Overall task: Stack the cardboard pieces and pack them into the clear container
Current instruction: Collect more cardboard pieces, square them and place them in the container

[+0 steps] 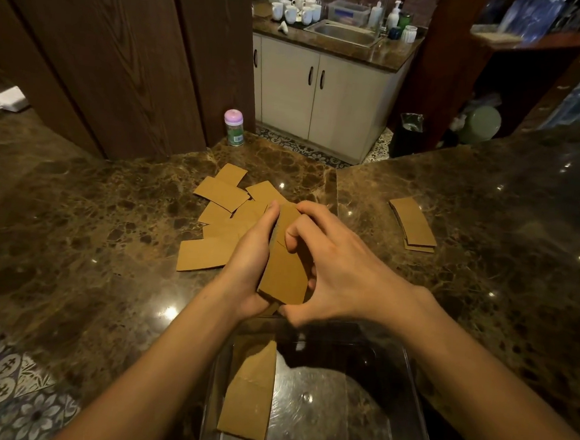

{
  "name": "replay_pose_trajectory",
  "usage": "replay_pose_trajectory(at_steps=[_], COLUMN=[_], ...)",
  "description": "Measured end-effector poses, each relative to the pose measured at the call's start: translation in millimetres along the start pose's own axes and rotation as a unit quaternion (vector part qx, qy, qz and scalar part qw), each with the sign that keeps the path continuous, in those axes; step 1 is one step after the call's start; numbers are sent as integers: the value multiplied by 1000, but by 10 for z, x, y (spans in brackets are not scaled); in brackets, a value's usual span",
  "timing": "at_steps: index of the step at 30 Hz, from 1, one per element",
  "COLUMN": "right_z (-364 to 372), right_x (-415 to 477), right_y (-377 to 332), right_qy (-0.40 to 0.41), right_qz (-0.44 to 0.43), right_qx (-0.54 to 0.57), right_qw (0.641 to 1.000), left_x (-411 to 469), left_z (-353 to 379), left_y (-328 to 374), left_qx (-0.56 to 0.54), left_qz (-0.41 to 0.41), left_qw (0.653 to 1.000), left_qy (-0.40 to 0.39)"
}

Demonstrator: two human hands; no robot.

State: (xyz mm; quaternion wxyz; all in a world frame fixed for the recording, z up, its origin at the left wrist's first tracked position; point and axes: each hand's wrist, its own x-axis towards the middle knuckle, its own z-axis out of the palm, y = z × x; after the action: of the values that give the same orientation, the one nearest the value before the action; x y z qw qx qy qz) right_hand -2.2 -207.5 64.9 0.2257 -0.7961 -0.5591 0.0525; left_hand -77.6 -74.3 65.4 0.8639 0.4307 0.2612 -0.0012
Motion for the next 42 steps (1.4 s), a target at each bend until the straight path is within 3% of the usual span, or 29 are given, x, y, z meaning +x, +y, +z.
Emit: replay_pose_trajectory(at_steps=[9, 19, 22, 24, 25, 26, 28, 29, 35, 39, 42], right_z=[-26, -67, -91, -133, -151, -163, -142, -106, 243, 502, 668], right_x=[-106, -328, -472, -598, -669, -741, -880, -936, -1019, -942, -912], right_y=[-273, -519, -527, -498, -472, -442, -382, -349, -245, -225, -232], right_qy=[4, 19, -8, -32, -52, -77, -138, -171, -263, -291, -292], right_qz=[-19, -51, -42, -24, -12, 0, 23, 34, 67, 57, 51], right_qx=[-39, -26, 4, 26, 30, 28, 21, 20, 17, -53, -97], right_qw=[999, 998, 999, 999, 998, 997, 990, 984, 962, 954, 950], left_x=[-249, -684, -789, -823, -839, -863, -937, -983, -1037, -947, -897], left_z=[-21, -69, -188, -328, -422, -516, -672, -707, -666, -631, -643], left_y=[-93, -166, -244, -312, -355, -399, -465, -487, -681, -741, -821], left_qx=[-17, -27, 35, 152, 257, 386, 605, 670, 845, 888, 887], left_qz=[30, 20, 0, 28, 71, 131, 225, 235, 127, 60, 46], left_qw=[999, 998, 998, 988, 964, 913, 763, 704, 514, 445, 449], left_qy=[14, -50, -57, -29, -13, 1, 31, 22, -80, -97, -99])
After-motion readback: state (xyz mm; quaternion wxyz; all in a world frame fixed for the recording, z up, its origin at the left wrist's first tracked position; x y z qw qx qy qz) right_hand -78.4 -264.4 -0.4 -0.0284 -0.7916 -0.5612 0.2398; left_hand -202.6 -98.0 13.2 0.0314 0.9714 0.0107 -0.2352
